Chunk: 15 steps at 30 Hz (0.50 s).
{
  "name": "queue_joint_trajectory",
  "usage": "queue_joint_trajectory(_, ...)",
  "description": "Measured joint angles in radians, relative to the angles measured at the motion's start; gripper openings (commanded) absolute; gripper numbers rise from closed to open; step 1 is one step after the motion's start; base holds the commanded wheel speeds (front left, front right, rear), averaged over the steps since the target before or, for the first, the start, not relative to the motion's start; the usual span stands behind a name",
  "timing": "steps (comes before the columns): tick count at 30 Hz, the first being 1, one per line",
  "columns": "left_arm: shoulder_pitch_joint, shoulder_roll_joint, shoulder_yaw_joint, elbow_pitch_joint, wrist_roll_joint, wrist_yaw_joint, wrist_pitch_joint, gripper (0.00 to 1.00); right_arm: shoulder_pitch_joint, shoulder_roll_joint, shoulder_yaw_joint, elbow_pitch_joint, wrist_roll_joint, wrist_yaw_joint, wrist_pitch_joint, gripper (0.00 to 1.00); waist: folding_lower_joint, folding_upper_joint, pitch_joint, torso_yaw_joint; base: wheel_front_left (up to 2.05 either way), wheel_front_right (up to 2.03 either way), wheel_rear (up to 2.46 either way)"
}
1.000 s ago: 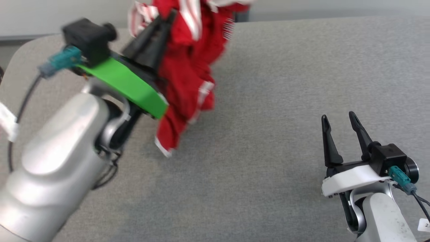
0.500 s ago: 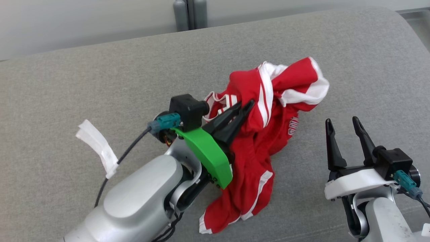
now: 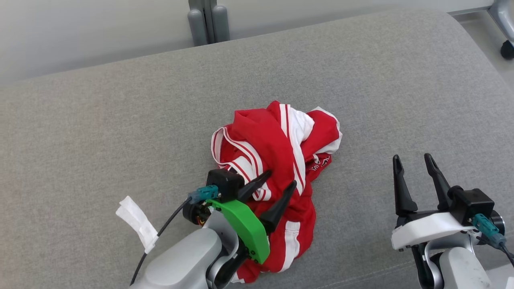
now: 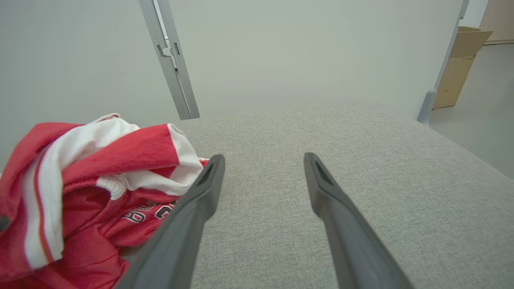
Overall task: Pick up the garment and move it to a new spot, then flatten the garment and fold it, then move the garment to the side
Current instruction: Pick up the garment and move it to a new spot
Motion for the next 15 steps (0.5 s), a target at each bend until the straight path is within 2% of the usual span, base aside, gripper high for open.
queue_joint_trajectory(7,0.018,0.039,0.025,-0.106,-0.027,0.013,0.017,1.0,0.02,0.0,-0.008,0.007,-0.012,0.0,0.0,1.0,0.0,0.0001,-0.043,0.017,0.0,0.0,0.0)
queue_joint_trajectory(11,-0.018,0.067,0.069,-0.182,-0.06,0.064,0.073,1.0,0.024,0.0,0.002,0.007,-0.016,0.0,0.0,1.0,0.0,0.0,-0.065,0.021,0.0,0.0,0.0)
queue_joint_trajectory(13,-0.055,0.082,0.081,-0.182,-0.064,0.092,0.104,1.0,0.022,0.0,0.014,0.007,-0.016,0.0,0.0,1.0,0.0,0.0,-0.067,0.016,0.0,0.0,0.0)
queue_joint_trajectory(15,-0.081,0.087,0.099,-0.161,-0.085,0.1,0.143,1.0,0.016,0.0,0.027,0.006,-0.016,0.0,0.0,1.0,0.0,0.0,-0.066,0.008,0.0,0.0,0.0)
